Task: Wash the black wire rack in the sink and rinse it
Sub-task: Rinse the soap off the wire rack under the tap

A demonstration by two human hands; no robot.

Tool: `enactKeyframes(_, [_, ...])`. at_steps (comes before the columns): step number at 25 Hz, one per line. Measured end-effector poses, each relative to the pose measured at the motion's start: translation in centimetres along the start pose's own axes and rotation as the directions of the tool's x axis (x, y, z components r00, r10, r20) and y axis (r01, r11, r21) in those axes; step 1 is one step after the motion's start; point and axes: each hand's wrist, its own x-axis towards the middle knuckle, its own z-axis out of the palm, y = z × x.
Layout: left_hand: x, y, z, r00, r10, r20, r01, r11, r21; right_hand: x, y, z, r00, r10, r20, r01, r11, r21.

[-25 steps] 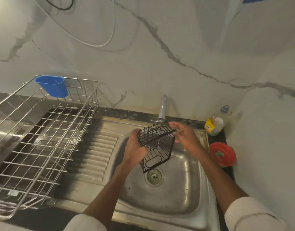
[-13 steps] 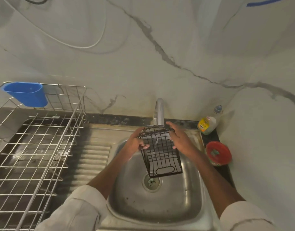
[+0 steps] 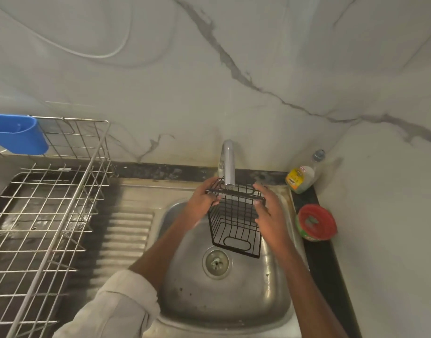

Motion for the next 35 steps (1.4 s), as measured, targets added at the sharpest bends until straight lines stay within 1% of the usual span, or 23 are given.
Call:
enactKeyframes(1, [-0.1,-0.2,0.3,1.0,0.01,-0.019,-0.01,0.999,0.038,-0.8,0.2,-0.3,1.0,0.022,-0.021,-0.02,0.997,0.076])
enactKeyframes(3, [-0.9,-0.1,1.0,0.999,0.024,-0.029,-0.022,0.998,0.05,-2.2,0.8,-1.2,0.998,0.054,-0.028,-0.047,0.978,0.203])
enactKeyframes(4, [-1.6,0.1,1.5,0.999,0.041,-0.025,-0.04,0.998,0.049,-2.9,1.1,-1.8,0.996,0.087,0.01,-0.087,0.964,0.252])
enactKeyframes(5, [-2.3,0.4,2.0,0.998,0.062,-0.014,-0.062,0.997,0.044,-3.6,1.4,-2.5,0.99,0.115,0.087,-0.134,0.957,0.259])
enactKeyframes(6, [-3.0,0.7,2.5,0.997,0.083,0.009,-0.083,0.996,0.04,-4.1,1.9,-3.1,0.974,0.125,0.188,-0.167,0.961,0.223])
enactKeyframes(7, [-3.6,1.0,2.9,0.995,0.094,0.03,-0.095,0.995,0.036,-4.6,2.3,-3.7,0.952,0.127,0.279,-0.172,0.974,0.145])
enactKeyframes(8, [-4.0,1.2,3.2,0.993,0.101,0.052,-0.103,0.994,0.027,-5.1,2.6,-4.2,0.935,0.126,0.331,-0.157,0.985,0.067])
enactKeyframes(9, [-4.3,1.3,3.5,0.991,0.109,0.079,-0.111,0.994,0.025,-5.5,2.9,-4.5,0.937,0.128,0.326,-0.134,0.991,-0.004])
enactKeyframes(12, [-4.8,1.4,4.0,0.98,0.131,0.147,-0.136,0.99,0.026,-6.3,2.6,-4.6,0.982,0.093,0.162,-0.077,0.992,-0.101])
enactKeyframes(14, [-5.4,1.7,4.6,0.984,0.145,0.101,-0.149,0.988,0.03,-6.6,1.9,-4.0,0.997,0.05,0.066,-0.034,0.975,-0.217])
enactKeyframes(16, [-5.8,2.0,5.1,0.99,0.143,0.008,-0.143,0.99,0.001,-7.0,1.4,-3.0,0.999,0.034,0.009,-0.03,0.958,-0.287])
enactKeyframes(18, [-6.2,1.9,5.2,0.989,0.137,-0.056,-0.136,0.991,0.016,-7.7,0.5,-1.9,0.997,0.05,-0.059,-0.066,0.947,-0.315])
enactKeyframes(21, [-7.2,0.1,4.5,0.991,0.113,-0.069,-0.109,0.992,0.06,-8.0,-0.8,-1.0,0.983,0.051,-0.177,-0.105,0.944,-0.312])
enactKeyframes(22, [-7.5,-0.8,4.0,0.993,0.085,-0.087,-0.08,0.995,0.064,-7.8,-1.1,-1.1,0.978,0.052,-0.204,-0.109,0.955,-0.277])
enactKeyframes(24, [-8.0,-3.1,3.3,0.986,-0.028,-0.163,0.051,0.99,0.133,-7.3,-1.1,-1.7,0.969,0.08,-0.235,-0.12,0.98,-0.16])
enactKeyframes(25, [-8.2,-4.3,3.2,0.976,-0.114,-0.185,0.147,0.974,0.171,-7.2,-0.8,-2.2,0.963,0.118,-0.241,-0.135,0.99,-0.052])
enactKeyframes(26, [-8.2,-5.3,3.1,0.96,-0.207,-0.19,0.239,0.957,0.167,-7.2,-0.5,-2.6,0.955,0.18,-0.234,-0.159,0.981,0.108])
enactKeyframes(27, [-8.4,-5.9,3.1,0.941,-0.292,-0.172,0.31,0.947,0.088,-7.2,-0.1,-3.0,0.94,0.272,-0.205,-0.208,0.935,0.288])
enactKeyframes(28, [-8.4,-6.5,3.2,0.929,-0.344,-0.133,0.341,0.939,-0.044,-7.4,0.2,-3.4,0.912,0.378,-0.16,-0.275,0.853,0.444])
enactKeyframes(29, [-8.7,-6.7,3.2,0.925,-0.366,-0.099,0.346,0.921,-0.178,-7.5,0.5,-3.9,0.881,0.458,-0.118,-0.329,0.772,0.544])
enactKeyframes(30, [-8.9,-6.8,3.0,0.925,-0.373,-0.076,0.336,0.894,-0.298,-7.6,0.8,-4.2,0.853,0.516,-0.081,-0.368,0.702,0.61])
enactKeyframes(31, [-9.1,-6.8,2.6,0.928,-0.367,-0.06,0.321,0.872,-0.37,-7.7,1.0,-4.5,0.83,0.555,-0.045,-0.395,0.644,0.656])
enactKeyframes(35, [-9.7,-5.6,2.0,0.942,-0.333,0.052,0.317,0.825,-0.467,-7.6,2.0,-4.8,0.745,0.655,0.125,-0.493,0.415,0.764])
